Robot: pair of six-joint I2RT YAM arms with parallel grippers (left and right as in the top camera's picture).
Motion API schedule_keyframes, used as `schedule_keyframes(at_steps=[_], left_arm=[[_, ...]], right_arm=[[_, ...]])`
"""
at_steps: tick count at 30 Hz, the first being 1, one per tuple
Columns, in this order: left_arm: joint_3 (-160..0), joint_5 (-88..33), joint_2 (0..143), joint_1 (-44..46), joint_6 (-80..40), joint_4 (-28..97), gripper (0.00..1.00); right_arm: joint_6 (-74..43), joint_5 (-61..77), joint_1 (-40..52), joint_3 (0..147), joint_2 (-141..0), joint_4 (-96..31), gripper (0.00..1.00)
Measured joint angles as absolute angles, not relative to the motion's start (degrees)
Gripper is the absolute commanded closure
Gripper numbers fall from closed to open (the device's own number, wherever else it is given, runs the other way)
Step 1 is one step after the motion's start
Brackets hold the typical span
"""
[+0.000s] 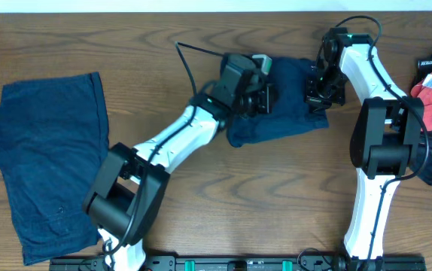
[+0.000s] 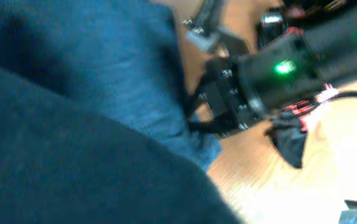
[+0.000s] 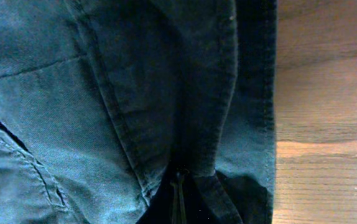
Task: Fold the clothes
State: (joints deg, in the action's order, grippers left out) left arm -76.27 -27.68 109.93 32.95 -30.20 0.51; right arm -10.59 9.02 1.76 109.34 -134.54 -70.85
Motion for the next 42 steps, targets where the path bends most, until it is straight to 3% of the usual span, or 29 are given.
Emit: schedule_keyframes(at_steps=[14, 28, 42], left_arm=[[-86.15, -25.52, 108.03, 27.97, -24.99, 20.93, 0.94], [-87.48, -18.87, 100.40, 17.06, -21.43, 36.05, 0.94], [-87.48, -14.72, 100.40, 13.58, -20.86, 43.94, 0.94]], right_arm=[[-9.98, 9.04, 1.76, 109.34, -134.54, -70.91, 0.99], [-9.96, 9.06, 1.76, 109.34, -134.56, -71.02, 0.99], [-9.96, 9.19, 1.76, 109.34, -134.58, -71.09, 0.99]])
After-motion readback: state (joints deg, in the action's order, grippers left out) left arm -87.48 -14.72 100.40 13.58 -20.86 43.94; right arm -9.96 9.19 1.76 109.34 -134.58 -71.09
